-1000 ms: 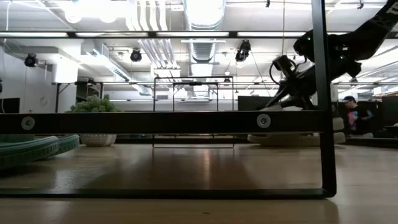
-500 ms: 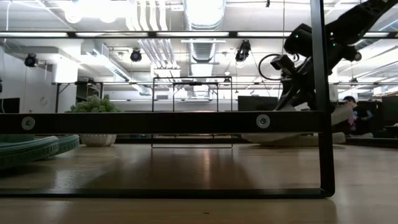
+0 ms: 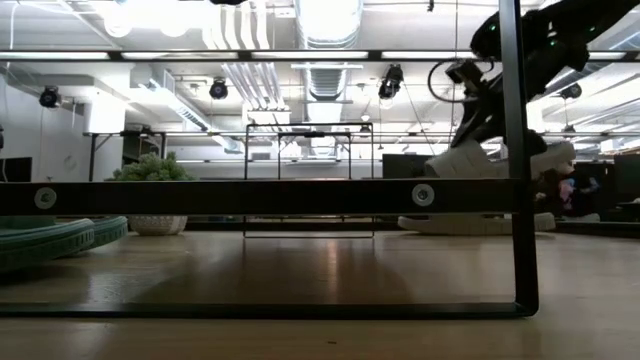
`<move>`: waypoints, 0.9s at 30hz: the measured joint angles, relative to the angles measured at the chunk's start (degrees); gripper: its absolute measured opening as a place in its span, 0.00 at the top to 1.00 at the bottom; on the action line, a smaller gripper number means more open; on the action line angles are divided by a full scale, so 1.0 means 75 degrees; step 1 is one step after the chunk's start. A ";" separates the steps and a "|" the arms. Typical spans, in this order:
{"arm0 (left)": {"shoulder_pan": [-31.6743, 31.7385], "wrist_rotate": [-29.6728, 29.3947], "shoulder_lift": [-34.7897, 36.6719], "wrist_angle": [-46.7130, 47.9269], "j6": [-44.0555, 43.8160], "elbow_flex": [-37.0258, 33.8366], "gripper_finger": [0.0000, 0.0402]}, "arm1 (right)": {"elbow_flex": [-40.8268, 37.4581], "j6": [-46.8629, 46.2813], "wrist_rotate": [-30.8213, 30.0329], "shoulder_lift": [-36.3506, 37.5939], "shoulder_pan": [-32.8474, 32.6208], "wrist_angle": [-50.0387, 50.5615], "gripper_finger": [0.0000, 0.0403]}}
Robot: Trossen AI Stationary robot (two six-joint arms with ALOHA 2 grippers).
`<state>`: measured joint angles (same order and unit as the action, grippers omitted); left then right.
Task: Pick and place slides into the shelf
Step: Put the gray slippers on the shelf
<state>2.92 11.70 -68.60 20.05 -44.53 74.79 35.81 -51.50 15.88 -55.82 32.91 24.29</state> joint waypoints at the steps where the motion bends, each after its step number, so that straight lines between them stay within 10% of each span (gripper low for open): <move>1: 0.0000 0.0000 0.0000 0.0005 0.0000 -0.0017 1.00 | 0.0000 -0.0093 -0.0001 0.0133 0.0000 -0.0003 0.92; 27: 0.0067 0.0000 0.0023 -0.0058 -0.0009 0.0014 1.00 | 0.1517 -0.0938 -0.0574 0.1150 -0.1046 -0.0086 0.92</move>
<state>3.42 11.70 -68.42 19.61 -44.60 74.89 47.19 -58.53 11.58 -47.19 25.06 23.65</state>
